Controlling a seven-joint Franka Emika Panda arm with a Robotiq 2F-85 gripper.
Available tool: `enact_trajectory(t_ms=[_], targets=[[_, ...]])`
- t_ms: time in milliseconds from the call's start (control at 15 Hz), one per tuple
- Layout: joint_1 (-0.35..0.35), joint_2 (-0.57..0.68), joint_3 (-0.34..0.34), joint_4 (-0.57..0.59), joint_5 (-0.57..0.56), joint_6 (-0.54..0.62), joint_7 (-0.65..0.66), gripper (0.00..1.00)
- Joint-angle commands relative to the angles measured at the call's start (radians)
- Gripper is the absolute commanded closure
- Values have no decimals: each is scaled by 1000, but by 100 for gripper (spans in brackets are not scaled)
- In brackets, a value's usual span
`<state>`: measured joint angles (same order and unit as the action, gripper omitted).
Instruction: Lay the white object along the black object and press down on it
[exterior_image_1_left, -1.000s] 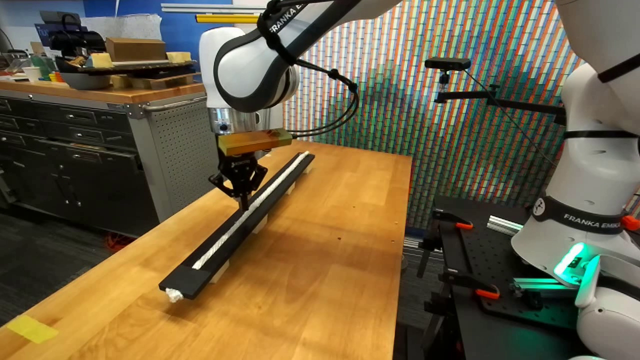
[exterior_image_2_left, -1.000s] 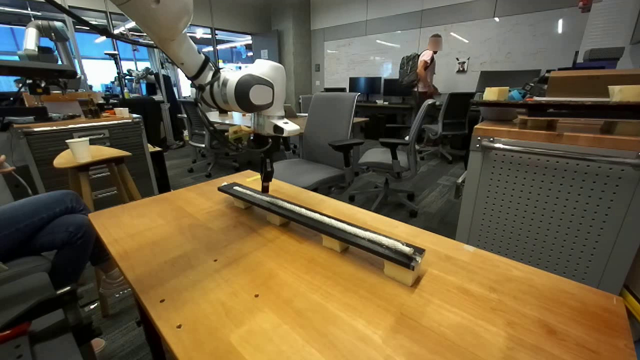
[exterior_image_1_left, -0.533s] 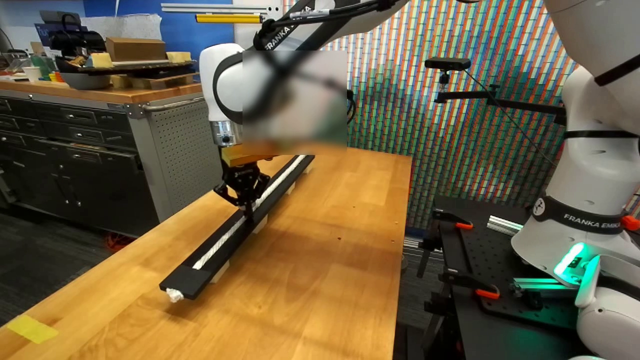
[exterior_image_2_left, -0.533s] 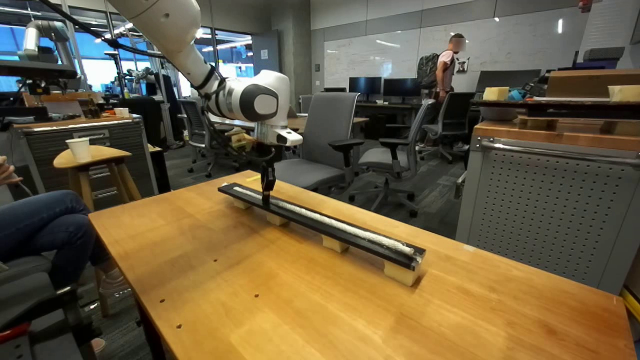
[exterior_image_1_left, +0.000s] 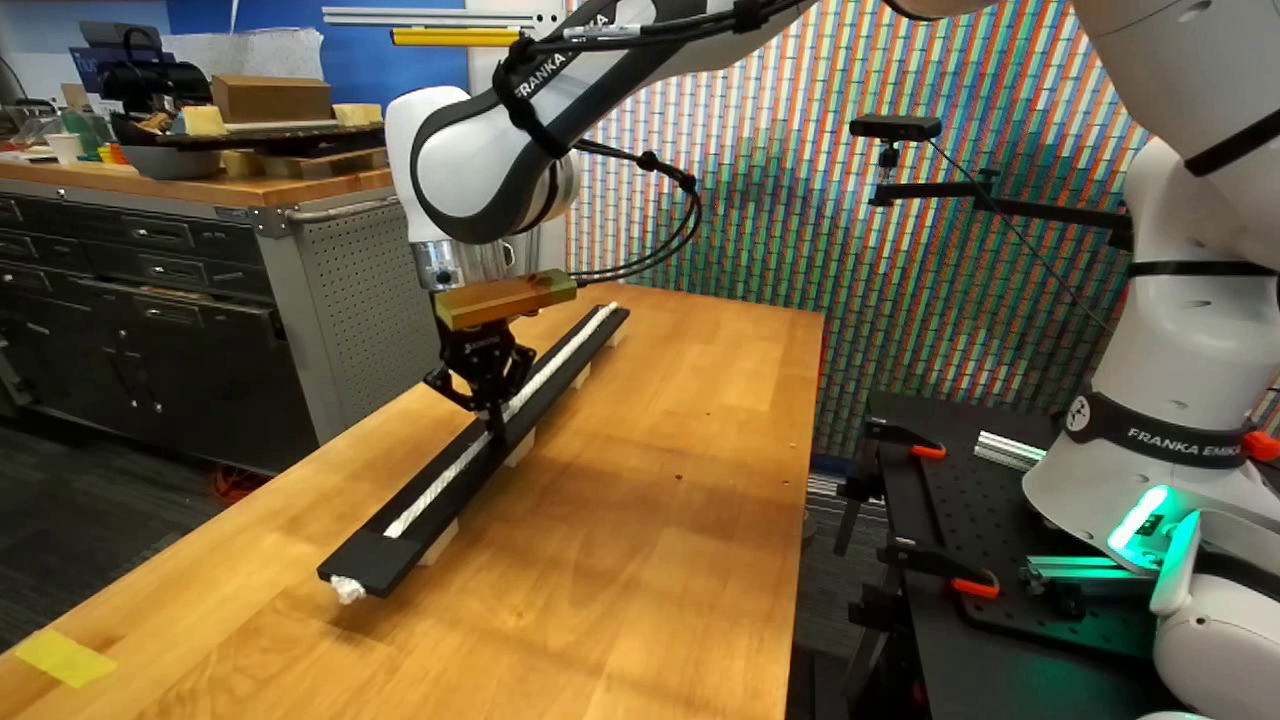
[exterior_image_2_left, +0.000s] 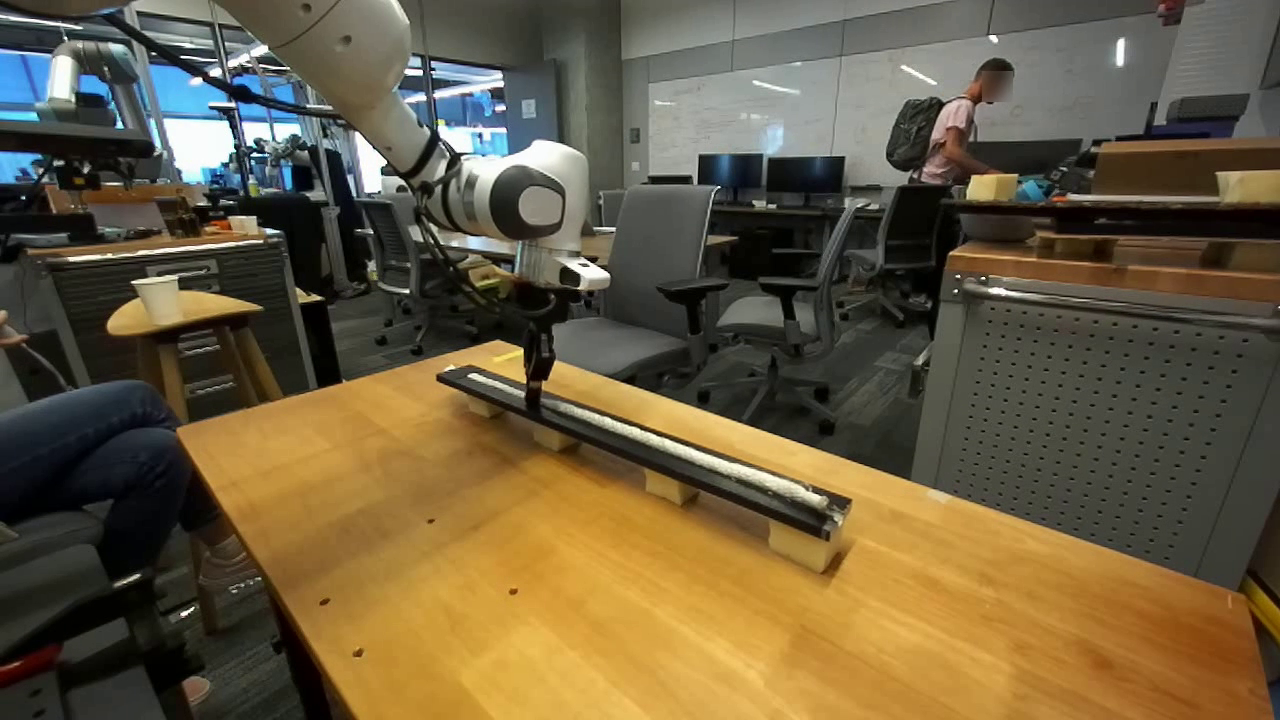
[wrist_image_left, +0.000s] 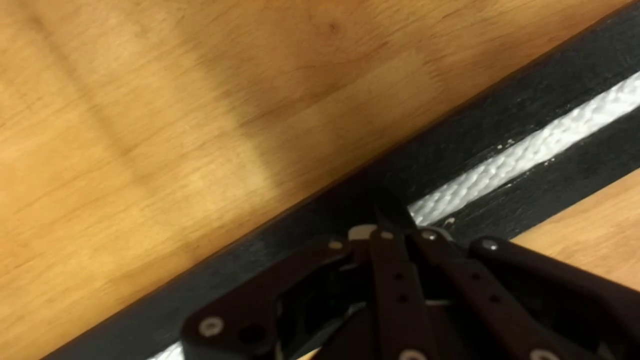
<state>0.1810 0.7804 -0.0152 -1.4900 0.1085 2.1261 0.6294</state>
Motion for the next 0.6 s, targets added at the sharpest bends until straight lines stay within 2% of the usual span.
enact_trajectory(t_ms=[0,267,533], targets=[[-13,-19,1,-10,18,4,-13,100],[-17,-70,-3,-75,23,61,-11,100],[-28,-83,-14,-92,23,105,-1,100]])
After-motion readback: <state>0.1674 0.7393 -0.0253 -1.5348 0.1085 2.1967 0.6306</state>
